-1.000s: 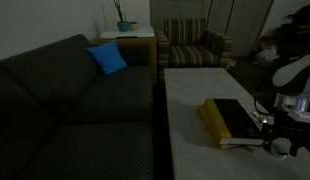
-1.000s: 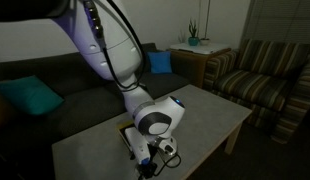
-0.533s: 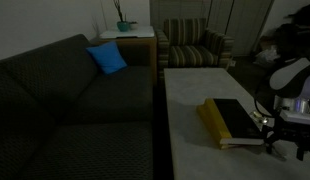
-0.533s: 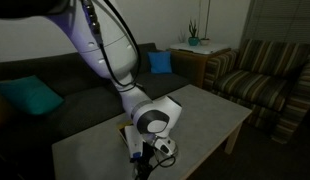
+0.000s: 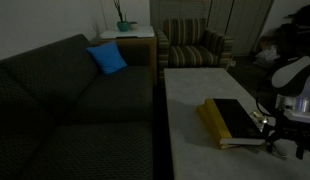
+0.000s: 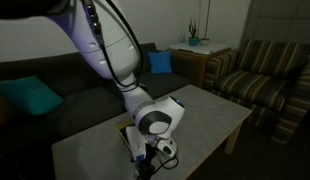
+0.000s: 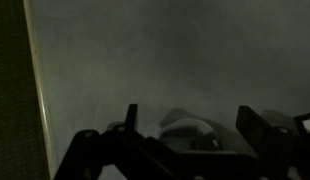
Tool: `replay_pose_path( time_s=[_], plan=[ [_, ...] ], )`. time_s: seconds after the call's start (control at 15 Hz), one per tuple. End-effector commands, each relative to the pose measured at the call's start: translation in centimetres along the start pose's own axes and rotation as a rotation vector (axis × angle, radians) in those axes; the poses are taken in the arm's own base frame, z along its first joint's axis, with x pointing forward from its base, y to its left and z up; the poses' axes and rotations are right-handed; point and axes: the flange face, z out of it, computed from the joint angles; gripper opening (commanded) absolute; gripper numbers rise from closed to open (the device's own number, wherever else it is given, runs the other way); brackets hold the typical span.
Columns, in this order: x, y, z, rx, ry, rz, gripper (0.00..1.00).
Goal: Put the silver lid on top of the silver tin
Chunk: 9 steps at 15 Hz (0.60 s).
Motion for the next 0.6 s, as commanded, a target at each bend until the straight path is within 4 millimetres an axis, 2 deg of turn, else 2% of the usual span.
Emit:
replay_pose_path(
  time_s=[0.0,0.07,0.13,0.2,0.53],
  plan=[
    [0.29,0.70,-0.36,0.054,-0.006,-0.043,0.96],
    [0.31,0.83,-0.39,0.056,-0.007,-0.050,0.86],
    [0.32,0.96,-0.39,0.057,-0.009,-0.053,0.71],
    [0.33,1.04,-0.40,0.057,-0.010,-0.056,0.69],
    [0.39,1.25,-0.47,0.052,-0.011,-0.052,0.35]
  ],
)
